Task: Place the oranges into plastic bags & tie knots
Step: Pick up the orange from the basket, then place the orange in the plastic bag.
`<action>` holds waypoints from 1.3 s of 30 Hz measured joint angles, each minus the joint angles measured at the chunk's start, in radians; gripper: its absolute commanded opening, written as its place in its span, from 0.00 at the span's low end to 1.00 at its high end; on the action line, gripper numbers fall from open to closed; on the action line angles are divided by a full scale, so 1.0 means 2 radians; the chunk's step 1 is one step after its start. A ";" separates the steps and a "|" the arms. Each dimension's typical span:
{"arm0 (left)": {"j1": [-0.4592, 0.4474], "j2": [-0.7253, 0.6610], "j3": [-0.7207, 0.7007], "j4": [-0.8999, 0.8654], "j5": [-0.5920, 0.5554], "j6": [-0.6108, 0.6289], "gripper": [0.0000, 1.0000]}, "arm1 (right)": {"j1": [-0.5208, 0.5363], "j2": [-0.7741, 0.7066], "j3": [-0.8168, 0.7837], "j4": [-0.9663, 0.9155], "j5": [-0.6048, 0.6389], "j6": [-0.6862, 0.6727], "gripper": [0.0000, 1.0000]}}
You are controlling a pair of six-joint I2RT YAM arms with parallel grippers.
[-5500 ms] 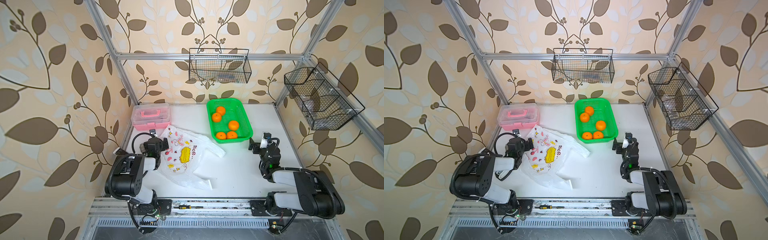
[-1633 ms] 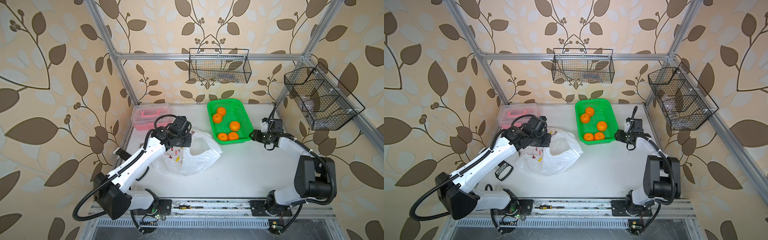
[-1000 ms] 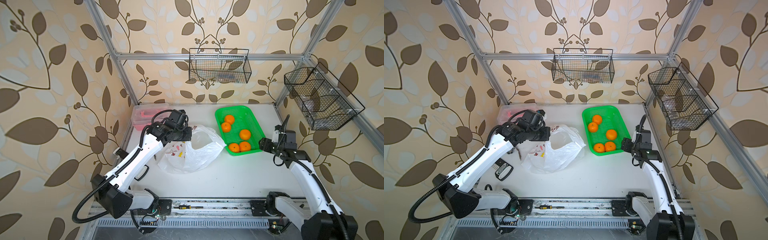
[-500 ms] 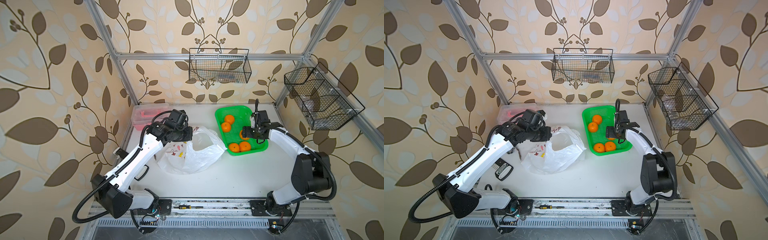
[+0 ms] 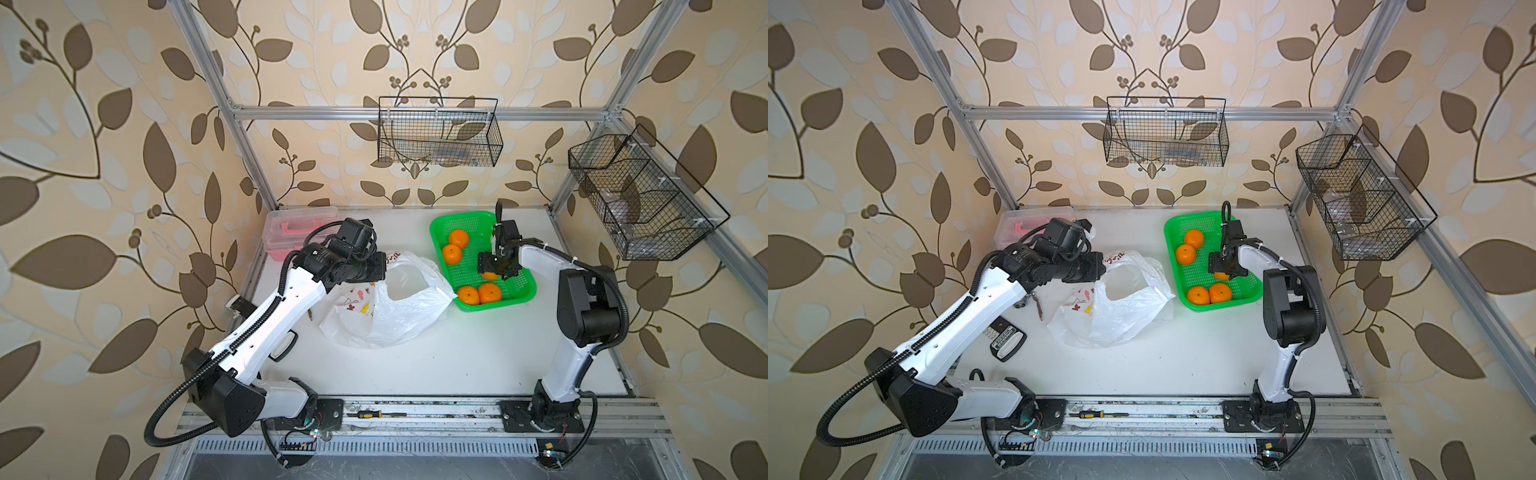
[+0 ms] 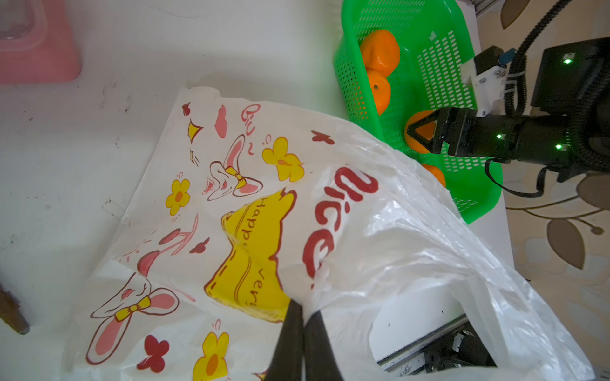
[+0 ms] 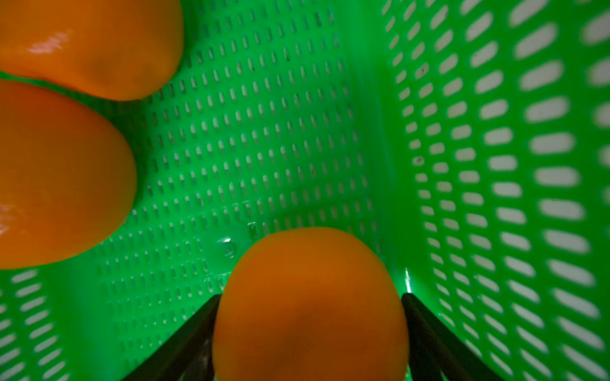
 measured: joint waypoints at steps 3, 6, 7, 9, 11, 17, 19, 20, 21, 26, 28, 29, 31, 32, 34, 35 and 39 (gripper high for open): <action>0.000 0.000 0.001 0.000 0.003 -0.003 0.00 | 0.000 0.008 0.003 0.006 0.000 -0.002 0.70; 0.000 0.000 0.002 0.000 0.005 -0.006 0.00 | 0.001 0.008 0.003 0.015 0.000 -0.003 0.66; 0.000 0.000 0.003 0.001 0.006 -0.006 0.00 | 0.001 0.006 0.002 0.018 0.000 -0.005 0.64; 0.000 0.000 0.003 0.002 0.007 -0.008 0.00 | 0.002 -0.005 -0.006 0.025 -0.002 -0.007 0.61; 0.000 0.000 0.003 0.002 0.007 -0.008 0.00 | 0.004 -0.033 -0.023 0.032 -0.006 -0.008 0.61; 0.000 0.000 0.003 0.004 0.008 -0.008 0.00 | 0.033 -0.196 -0.083 0.043 -0.043 -0.002 0.60; 0.000 0.000 0.003 0.004 0.008 -0.008 0.00 | 0.059 -0.261 -0.097 0.052 -0.064 0.009 0.60; 0.000 0.000 0.003 0.004 0.009 -0.008 0.00 | 0.073 -0.286 -0.100 0.054 -0.072 0.014 0.60; 0.000 0.000 0.003 0.004 0.009 -0.008 0.00 | 0.089 -0.310 -0.100 0.056 -0.079 0.019 0.60; 0.000 0.001 0.003 0.005 0.012 -0.008 0.00 | 0.171 -0.365 -0.070 0.058 -0.094 0.043 0.59; 0.000 0.002 0.003 0.009 0.015 -0.008 0.00 | 0.209 -0.364 -0.050 0.062 -0.096 0.051 0.59; 0.000 0.002 0.003 0.011 0.016 -0.008 0.00 | 0.227 -0.361 -0.043 0.065 -0.095 0.055 0.59; 0.000 0.003 0.003 0.015 0.017 -0.008 0.00 | 0.271 -0.350 -0.034 0.078 -0.095 0.063 0.59; 0.000 0.003 0.003 0.016 0.018 -0.009 0.00 | 0.292 -0.344 -0.032 0.085 -0.096 0.067 0.59; 0.000 0.003 0.003 0.019 0.019 -0.009 0.00 | 0.330 -0.327 -0.032 0.093 -0.096 0.075 0.59; 0.000 0.003 0.003 0.020 0.020 -0.010 0.00 | 0.346 -0.318 -0.032 0.096 -0.095 0.079 0.59; 0.000 0.004 0.003 0.023 0.022 -0.014 0.00 | 0.379 -0.293 -0.042 0.104 -0.090 0.094 0.59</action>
